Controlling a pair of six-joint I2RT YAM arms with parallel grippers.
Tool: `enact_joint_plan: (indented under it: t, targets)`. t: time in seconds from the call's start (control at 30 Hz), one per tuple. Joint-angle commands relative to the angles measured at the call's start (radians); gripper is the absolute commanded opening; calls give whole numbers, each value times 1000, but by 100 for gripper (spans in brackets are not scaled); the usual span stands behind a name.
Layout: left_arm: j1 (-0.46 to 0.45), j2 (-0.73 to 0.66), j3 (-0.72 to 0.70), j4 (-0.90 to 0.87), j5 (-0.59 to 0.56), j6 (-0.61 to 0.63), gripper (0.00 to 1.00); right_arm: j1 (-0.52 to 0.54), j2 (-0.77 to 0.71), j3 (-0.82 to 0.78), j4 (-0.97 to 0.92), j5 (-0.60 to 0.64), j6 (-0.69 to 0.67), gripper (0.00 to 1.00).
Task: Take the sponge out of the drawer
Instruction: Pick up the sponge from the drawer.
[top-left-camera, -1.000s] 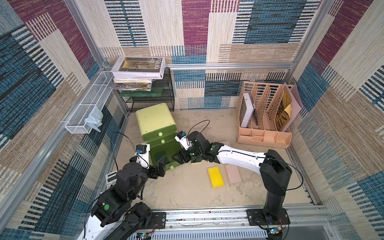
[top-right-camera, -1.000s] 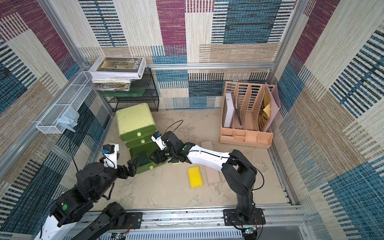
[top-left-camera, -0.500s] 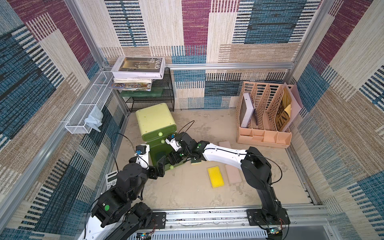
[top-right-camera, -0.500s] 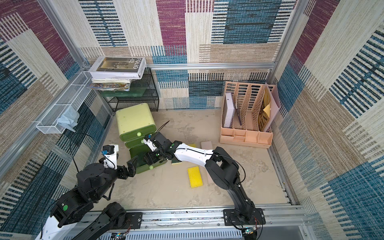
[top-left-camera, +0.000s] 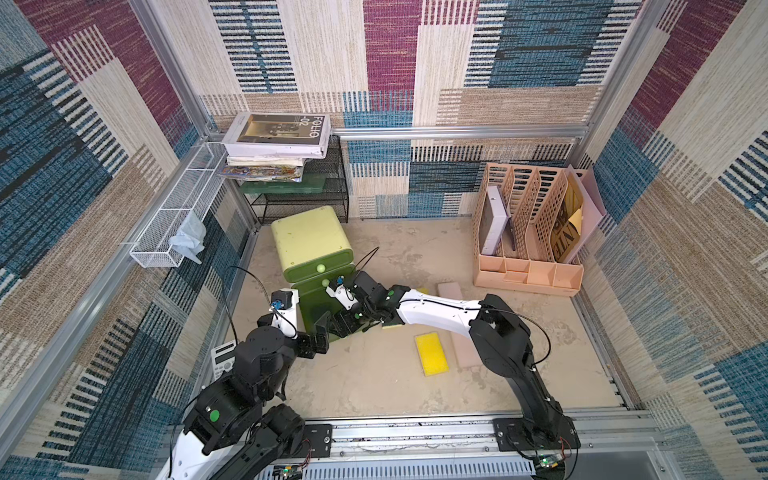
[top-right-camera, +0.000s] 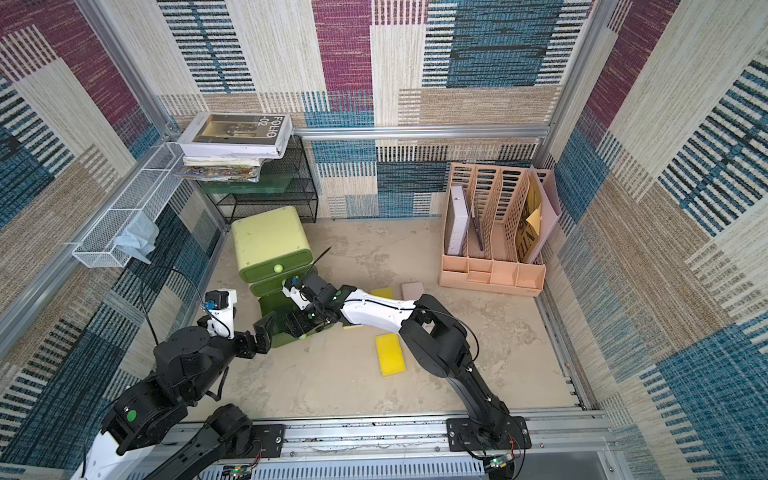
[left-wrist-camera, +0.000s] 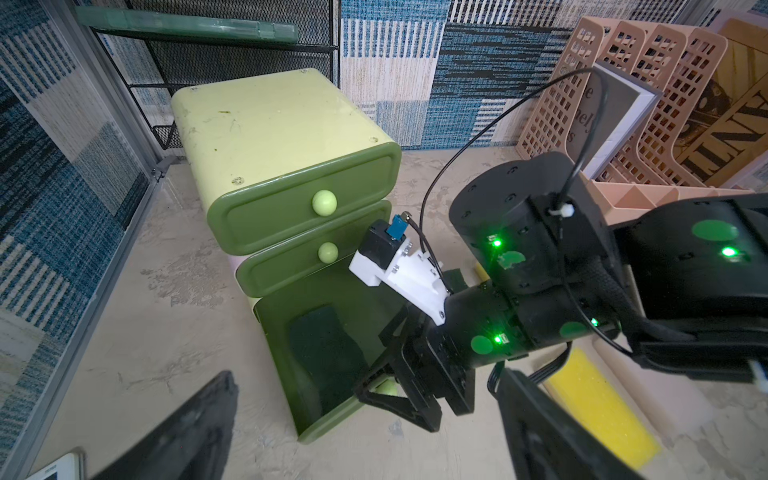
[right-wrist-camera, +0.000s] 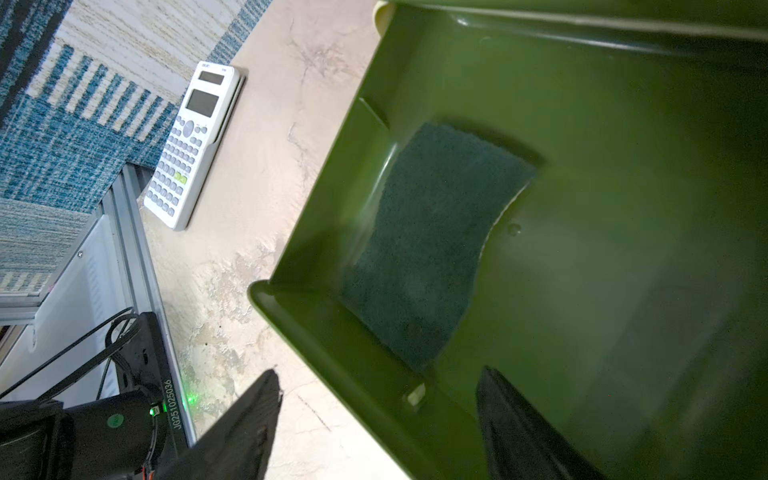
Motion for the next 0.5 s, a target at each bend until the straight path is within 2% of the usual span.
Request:
enact_joint_plan:
  t: [0.0, 0.47]
  targets:
    - [1, -1, 2, 28, -6, 9, 100, 6, -4, -10, -15, -27, -2, 77]
    - [1, 1, 0, 27, -10, 9, 100, 7, -39, -29, 24, 8, 20, 79]
